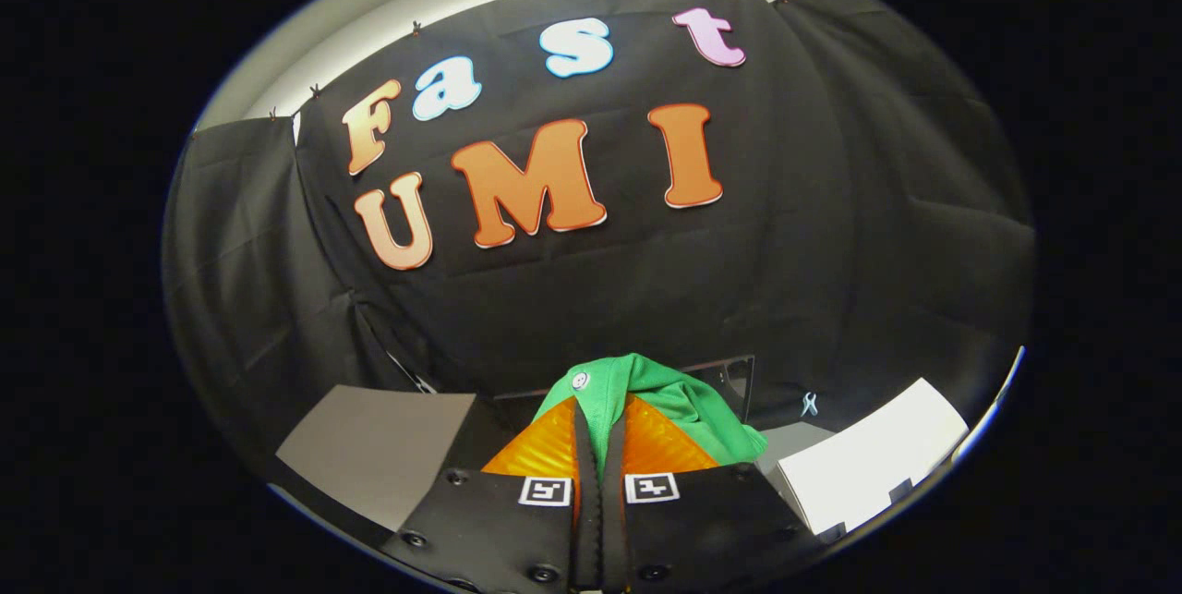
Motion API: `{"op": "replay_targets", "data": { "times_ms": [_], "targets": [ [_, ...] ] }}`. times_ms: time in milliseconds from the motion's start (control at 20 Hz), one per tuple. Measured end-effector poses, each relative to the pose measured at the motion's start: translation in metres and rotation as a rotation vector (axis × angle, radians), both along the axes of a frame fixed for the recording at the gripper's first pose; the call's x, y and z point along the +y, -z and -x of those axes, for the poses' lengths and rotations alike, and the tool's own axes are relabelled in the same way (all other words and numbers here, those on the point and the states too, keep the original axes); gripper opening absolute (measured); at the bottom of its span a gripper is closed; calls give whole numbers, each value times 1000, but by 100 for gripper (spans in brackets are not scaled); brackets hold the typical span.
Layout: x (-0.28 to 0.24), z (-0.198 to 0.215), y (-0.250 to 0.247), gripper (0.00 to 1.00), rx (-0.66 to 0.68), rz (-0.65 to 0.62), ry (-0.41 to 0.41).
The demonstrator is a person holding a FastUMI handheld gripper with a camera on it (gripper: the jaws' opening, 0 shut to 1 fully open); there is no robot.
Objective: Put the clothes into the washing machine and then close the washing machine lid.
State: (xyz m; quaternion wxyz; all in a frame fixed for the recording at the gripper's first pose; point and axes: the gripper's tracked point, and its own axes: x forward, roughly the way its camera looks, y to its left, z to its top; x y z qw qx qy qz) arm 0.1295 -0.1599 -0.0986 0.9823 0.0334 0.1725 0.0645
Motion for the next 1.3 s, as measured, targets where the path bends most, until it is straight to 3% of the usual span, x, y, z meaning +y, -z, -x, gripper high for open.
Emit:
{"op": "replay_targets", "data": {
  "times_ms": [800, 1300],
  "targets": [
    [-43, -44, 232, 8, 334, 90, -69],
    [-50, -40, 361, 8, 508, 104, -20]
  ]
}}
